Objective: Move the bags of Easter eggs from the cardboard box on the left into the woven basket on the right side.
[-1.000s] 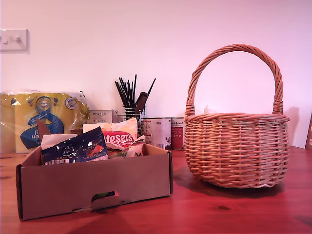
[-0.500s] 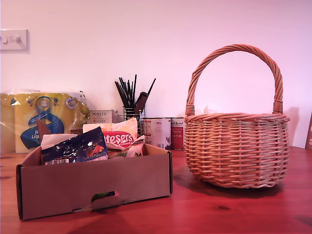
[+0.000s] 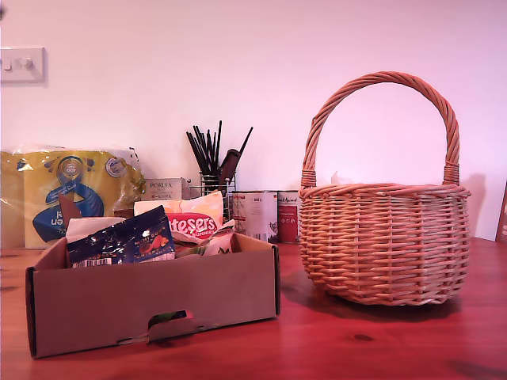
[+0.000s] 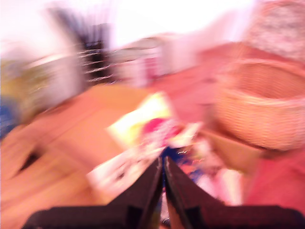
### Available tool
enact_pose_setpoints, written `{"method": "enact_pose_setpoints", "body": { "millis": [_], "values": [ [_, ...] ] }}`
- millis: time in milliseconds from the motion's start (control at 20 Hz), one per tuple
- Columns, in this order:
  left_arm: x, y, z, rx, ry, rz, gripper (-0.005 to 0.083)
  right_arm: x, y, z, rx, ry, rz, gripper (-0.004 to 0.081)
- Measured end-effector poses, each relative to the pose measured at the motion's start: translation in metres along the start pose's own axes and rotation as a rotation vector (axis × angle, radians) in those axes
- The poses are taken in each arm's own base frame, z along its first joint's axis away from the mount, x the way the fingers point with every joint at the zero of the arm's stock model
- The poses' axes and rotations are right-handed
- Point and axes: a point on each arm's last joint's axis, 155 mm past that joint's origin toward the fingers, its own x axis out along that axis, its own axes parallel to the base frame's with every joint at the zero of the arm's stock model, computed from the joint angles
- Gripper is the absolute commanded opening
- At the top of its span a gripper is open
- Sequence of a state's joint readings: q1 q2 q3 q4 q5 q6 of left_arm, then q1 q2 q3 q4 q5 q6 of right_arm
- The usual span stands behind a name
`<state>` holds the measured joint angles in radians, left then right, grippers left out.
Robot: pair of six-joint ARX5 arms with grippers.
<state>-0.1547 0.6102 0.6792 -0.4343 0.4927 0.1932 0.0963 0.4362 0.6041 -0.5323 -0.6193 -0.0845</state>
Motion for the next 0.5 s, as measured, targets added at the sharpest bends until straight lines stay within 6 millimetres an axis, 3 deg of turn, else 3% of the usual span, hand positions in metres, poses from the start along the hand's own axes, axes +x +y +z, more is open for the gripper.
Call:
{"method": "enact_pose_setpoints", "body": {
  "millis": [200, 350, 500],
  "values": [
    [0.032, -0.01, -0.006, 0.052, 0.122, -0.184, -0.0021, 0.002, 0.018, 0.002, -0.065, -0.007, 0.082, -0.0013],
    [0.058, -0.004, -0.016, 0.102, 0.203, -0.259, -0.0021, 0.003, 0.036, 0.0, -0.07, 0.002, 0.176, -0.0013],
    [0.078, 0.007, -0.011, 0.189, 0.244, -0.303, -0.0021, 0.01, 0.039, -0.006, -0.054, 0.036, 0.208, -0.0013]
  ]
}}
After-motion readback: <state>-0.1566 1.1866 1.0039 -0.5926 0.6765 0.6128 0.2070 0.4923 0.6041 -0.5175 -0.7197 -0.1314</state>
